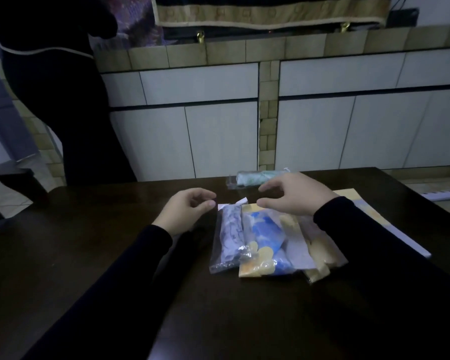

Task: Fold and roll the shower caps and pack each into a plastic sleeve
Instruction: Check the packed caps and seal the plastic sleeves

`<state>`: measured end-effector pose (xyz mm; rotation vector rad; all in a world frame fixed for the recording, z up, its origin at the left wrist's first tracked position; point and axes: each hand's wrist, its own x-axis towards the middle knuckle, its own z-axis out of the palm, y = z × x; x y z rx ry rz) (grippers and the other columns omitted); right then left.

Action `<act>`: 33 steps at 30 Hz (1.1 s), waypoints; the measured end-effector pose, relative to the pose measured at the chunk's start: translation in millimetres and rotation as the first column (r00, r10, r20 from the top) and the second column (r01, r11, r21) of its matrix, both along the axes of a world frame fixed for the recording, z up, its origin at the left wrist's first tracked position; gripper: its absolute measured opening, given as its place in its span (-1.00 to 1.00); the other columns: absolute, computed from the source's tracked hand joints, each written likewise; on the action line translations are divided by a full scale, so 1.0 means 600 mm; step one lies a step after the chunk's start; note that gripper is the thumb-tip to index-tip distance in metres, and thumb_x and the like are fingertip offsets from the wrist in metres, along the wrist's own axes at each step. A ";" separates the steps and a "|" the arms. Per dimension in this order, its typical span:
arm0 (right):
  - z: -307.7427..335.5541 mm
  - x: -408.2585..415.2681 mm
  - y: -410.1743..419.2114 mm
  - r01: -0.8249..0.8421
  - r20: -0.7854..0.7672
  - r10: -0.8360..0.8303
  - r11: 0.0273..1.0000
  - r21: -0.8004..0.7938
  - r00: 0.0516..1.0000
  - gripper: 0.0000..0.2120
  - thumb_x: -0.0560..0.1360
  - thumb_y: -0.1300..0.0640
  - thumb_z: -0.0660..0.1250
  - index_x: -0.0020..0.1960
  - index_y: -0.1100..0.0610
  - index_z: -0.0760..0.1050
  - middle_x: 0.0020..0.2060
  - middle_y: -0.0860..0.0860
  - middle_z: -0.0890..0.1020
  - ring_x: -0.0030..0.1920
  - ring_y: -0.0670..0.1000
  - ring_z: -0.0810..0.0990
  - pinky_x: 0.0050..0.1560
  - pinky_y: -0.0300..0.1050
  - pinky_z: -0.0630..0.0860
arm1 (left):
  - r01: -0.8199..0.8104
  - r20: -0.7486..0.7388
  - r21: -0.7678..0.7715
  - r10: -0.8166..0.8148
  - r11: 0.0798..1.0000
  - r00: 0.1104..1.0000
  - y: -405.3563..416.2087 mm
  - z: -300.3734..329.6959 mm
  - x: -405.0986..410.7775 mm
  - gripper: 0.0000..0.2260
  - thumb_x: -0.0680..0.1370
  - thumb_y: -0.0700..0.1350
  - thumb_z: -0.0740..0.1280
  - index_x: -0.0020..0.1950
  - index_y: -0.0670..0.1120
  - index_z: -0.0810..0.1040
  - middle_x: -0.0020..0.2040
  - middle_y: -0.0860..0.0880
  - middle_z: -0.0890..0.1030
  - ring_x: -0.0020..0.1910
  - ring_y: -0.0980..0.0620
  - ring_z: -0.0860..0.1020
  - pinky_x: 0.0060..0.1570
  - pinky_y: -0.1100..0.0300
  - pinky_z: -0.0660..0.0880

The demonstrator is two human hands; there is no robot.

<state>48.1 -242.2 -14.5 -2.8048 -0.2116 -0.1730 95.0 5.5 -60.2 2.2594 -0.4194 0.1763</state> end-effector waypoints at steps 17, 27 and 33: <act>-0.062 0.217 0.011 0.074 0.147 -0.046 0.978 -0.193 0.988 -0.30 0.28 -0.24 0.49 0.35 -0.15 0.35 0.21 -0.11 0.50 0.17 -0.05 0.48 0.10 -0.07 0.52 | 0.190 -0.072 0.088 -0.184 0.978 0.980 -0.067 -0.068 0.288 -0.61 0.55 -0.30 0.26 0.11 0.19 0.60 0.12 0.16 0.64 0.19 0.16 0.55 0.32 0.21 0.38; -0.062 0.184 0.034 0.019 0.181 0.021 0.976 -0.218 0.983 -0.38 0.34 -0.22 0.45 0.34 -0.10 0.40 0.22 -0.10 0.52 0.15 -0.02 0.52 0.20 -0.03 0.47 | 0.171 -0.025 -0.325 -0.189 0.930 0.982 -0.064 -0.045 0.233 -0.62 0.46 -0.46 0.35 -0.08 0.05 0.65 0.01 -0.07 0.69 -0.04 0.06 0.64 0.14 0.21 0.55; -0.048 0.146 0.059 0.000 0.305 0.006 1.000 -0.018 0.952 -0.41 0.42 -0.13 0.42 0.39 -0.05 0.35 0.20 -0.08 0.45 0.12 -0.02 0.52 0.15 -0.06 0.52 | 0.144 0.241 -0.437 -0.039 0.888 0.970 -0.067 -0.028 0.174 -0.82 0.36 -0.17 0.56 -0.20 0.10 0.67 -0.16 0.01 0.68 -0.14 0.10 0.64 -0.05 0.15 0.58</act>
